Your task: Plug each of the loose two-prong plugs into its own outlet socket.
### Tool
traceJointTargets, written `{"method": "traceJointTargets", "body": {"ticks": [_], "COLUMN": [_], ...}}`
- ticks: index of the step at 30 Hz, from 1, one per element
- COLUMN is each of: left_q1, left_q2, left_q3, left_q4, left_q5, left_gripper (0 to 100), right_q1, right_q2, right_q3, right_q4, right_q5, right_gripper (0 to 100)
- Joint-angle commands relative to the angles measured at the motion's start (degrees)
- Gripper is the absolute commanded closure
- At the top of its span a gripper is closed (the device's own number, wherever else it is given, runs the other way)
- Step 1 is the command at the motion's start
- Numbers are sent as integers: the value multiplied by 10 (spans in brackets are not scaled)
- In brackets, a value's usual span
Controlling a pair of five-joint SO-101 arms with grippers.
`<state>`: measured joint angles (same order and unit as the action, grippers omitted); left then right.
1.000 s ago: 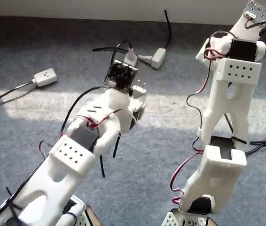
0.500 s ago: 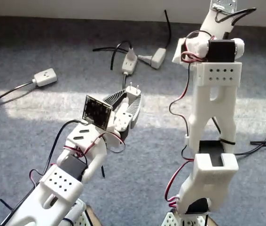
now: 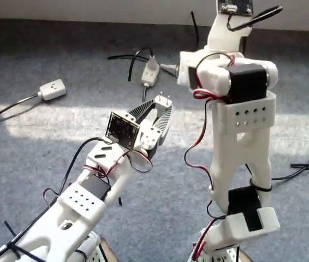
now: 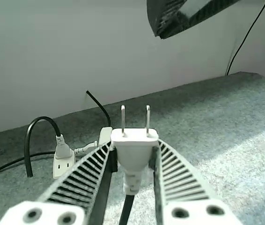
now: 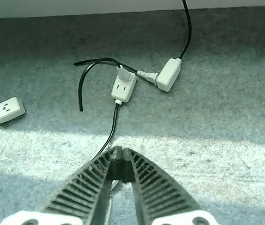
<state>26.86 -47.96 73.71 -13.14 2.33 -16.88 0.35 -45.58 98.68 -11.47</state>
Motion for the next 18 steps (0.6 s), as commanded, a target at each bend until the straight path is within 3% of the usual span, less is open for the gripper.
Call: {"method": "traceJointTargets", "body": {"ticks": [1,6,10,18], "left_q1": [9,13,37,22], "left_q2": [31,75,88,92], "left_q3": [-23,-80,-100,-102], "left_q4": [-43,-40,-40,-42], "left_q5": [-4,-3,-3,-3], "left_gripper": [994,994,994,994], "right_q1": [-49,-99,-101,-100], "right_q2": [-58,-51,-14,-29], "right_q3": [31,62,61,65], "right_q4": [22,21,21,23], "right_q5": [6,7,7,7], "right_gripper": [991,991,991,991]}}
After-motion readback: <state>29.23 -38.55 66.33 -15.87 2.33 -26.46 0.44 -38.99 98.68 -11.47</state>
